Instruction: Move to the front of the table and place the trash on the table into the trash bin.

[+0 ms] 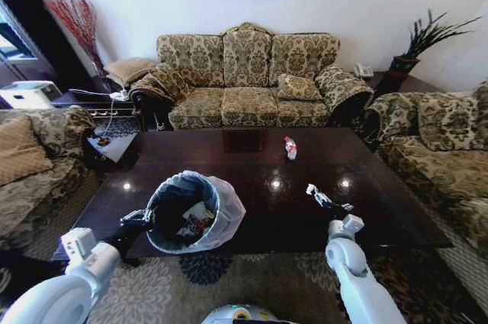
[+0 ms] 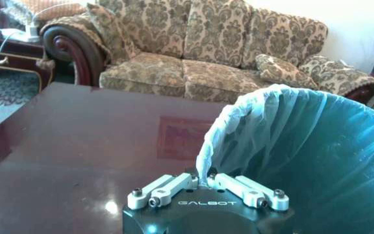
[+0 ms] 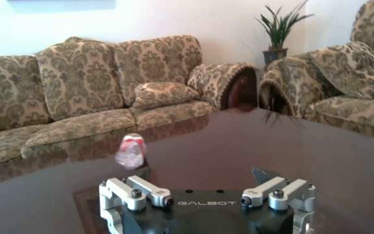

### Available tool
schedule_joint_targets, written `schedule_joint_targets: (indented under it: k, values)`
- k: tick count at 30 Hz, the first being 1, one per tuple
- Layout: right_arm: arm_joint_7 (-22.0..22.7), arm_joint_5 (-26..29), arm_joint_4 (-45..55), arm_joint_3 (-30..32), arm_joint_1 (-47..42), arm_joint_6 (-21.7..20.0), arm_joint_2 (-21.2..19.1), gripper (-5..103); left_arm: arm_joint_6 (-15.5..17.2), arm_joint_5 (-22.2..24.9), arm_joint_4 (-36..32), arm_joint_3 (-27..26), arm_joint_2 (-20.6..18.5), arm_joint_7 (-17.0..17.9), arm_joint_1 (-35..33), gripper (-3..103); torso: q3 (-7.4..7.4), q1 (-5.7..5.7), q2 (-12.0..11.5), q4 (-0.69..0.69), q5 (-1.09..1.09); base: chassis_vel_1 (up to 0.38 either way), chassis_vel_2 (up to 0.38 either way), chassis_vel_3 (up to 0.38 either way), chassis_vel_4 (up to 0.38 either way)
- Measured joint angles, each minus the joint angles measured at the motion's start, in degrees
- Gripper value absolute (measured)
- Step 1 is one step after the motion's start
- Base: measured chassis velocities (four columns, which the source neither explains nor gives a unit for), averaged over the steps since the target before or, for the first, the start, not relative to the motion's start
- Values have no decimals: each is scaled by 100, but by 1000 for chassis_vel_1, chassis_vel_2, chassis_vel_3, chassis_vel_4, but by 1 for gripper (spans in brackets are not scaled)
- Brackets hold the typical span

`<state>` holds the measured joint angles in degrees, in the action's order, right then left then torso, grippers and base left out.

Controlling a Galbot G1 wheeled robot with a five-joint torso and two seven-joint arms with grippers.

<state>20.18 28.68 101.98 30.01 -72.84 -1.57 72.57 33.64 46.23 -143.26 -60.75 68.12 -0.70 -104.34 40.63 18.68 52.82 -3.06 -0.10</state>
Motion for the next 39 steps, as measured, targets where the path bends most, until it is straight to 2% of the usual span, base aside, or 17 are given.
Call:
schedule_joint_targets:
  k: [2,7,8,39]
  values:
    - [-2,0,4,-6,-3,-2,1,100,0,0,0,-4,-1,4,-3,0,0,0,0,5,9,86,63,-25,-35]
    - [-5,-2,20,-6,-8,-4,0,100,0,3,0,-3,-2,5,-2,0,0,0,0,-1,8,0,0,0,0]
    - [-6,-2,21,-6,-10,-5,0,100,0,5,0,-2,-3,5,-3,0,0,0,0,-1,13,0,0,0,0]
    - [-22,-12,57,-10,-18,-4,-5,100,0,14,3,-2,-9,8,-3,0,0,0,1,0,10,0,0,0,0]
